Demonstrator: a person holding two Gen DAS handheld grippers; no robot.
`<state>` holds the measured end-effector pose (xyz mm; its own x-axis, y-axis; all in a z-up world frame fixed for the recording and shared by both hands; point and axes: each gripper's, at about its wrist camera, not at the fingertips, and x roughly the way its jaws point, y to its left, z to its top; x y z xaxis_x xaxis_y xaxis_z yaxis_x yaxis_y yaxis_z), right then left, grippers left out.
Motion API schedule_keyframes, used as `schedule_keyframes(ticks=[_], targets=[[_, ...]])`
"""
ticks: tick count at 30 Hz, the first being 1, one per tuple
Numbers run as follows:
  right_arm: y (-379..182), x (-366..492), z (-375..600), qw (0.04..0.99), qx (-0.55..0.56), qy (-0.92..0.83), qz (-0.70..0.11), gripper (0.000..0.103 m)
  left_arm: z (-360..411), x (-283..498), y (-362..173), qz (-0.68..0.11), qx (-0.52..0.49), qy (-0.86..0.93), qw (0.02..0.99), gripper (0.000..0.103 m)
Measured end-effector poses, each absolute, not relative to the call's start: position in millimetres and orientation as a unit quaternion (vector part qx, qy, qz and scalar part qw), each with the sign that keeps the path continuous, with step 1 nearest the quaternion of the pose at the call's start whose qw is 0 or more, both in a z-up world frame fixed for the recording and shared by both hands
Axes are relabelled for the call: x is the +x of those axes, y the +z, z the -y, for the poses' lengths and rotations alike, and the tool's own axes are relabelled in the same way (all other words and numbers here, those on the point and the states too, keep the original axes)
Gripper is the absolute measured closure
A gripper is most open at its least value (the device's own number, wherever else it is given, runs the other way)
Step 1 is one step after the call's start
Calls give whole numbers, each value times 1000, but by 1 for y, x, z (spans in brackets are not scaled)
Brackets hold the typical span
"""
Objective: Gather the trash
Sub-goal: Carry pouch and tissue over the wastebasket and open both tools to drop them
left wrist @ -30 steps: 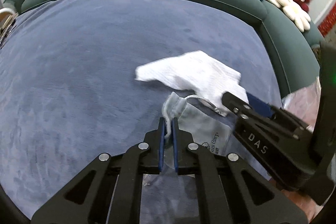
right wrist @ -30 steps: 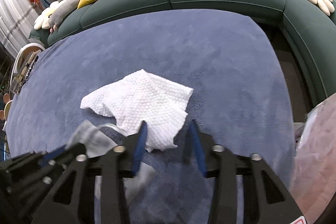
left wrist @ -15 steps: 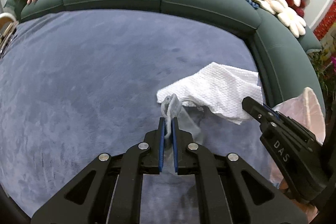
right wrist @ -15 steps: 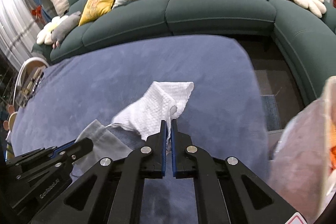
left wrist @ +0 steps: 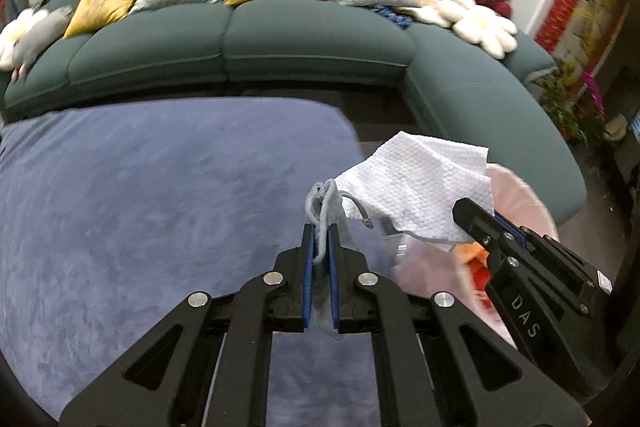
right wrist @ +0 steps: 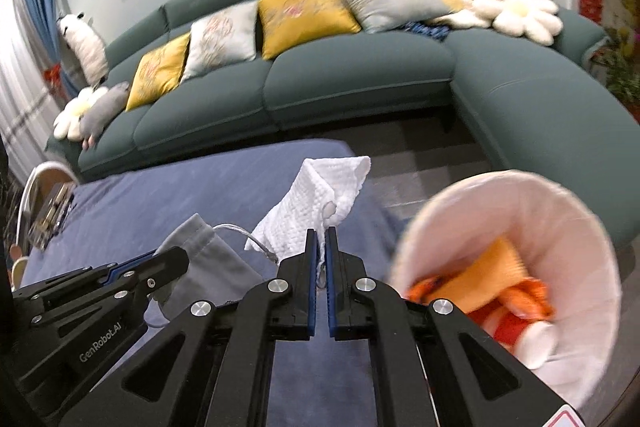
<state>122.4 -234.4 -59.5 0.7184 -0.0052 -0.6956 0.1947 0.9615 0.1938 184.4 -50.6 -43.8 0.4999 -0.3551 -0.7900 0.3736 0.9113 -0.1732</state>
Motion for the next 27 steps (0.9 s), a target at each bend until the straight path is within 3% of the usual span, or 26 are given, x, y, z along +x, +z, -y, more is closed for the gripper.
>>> schedule_keyframes(ticks=[13, 27], targets=[[-41, 56, 328, 917, 149, -138, -344, 99, 157, 146, -5, -415, 56, -300, 857, 97], [-62, 27, 375, 903, 177, -178, -348, 99, 210, 133, -21, -433, 81, -338, 831, 96]])
